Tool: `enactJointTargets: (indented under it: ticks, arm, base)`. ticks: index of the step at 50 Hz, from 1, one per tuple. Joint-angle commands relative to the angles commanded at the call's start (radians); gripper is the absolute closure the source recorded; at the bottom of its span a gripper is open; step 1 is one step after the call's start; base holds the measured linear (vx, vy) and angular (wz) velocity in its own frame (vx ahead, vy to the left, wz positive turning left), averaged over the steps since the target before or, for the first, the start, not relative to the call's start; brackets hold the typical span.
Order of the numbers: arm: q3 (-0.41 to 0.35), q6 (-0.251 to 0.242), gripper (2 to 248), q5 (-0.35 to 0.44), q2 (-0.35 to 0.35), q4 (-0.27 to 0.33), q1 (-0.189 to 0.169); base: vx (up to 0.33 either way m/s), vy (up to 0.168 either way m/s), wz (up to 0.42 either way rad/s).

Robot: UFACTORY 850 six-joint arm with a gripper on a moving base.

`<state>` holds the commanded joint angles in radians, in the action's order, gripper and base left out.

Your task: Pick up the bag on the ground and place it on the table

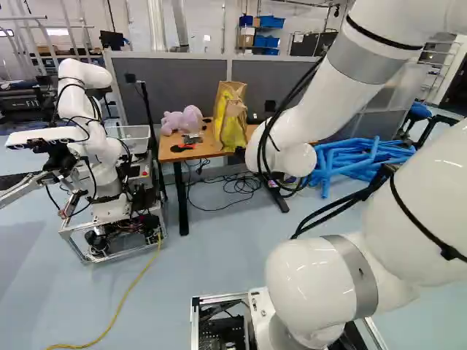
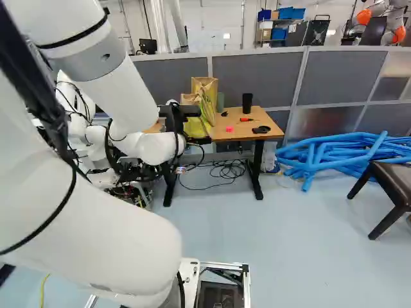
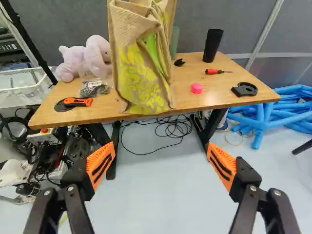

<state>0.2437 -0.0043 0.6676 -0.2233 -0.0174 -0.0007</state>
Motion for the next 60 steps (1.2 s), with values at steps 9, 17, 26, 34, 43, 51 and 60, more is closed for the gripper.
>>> enactJointTargets:
  ticks: [9,17,26,34,43,51,60]
  arm:
    - [-0.043,0.001,3,0.056,-0.015,0.005,0.000]
    - [-0.075,0.002,3,0.099,-0.027,0.008,0.000]
    - [-0.106,0.003,3,0.139,-0.038,0.012,0.000]
    - [-0.127,0.003,3,0.166,-0.045,0.014,0.001]
    - [-0.144,0.004,3,0.188,-0.051,0.016,0.001]
    - [-0.153,0.004,3,0.200,-0.055,0.017,0.001]
    - [-0.156,0.004,3,0.205,-0.056,0.017,0.001]
  base:
    - [0.000,0.000,0.000]
    - [0.000,0.000,0.000]
    - [0.000,0.000,0.000]
    - [0.000,0.000,0.000]
    - [0.000,0.000,0.000]
    - [0.000,0.000,0.000]
    - [0.000,0.000,0.000]
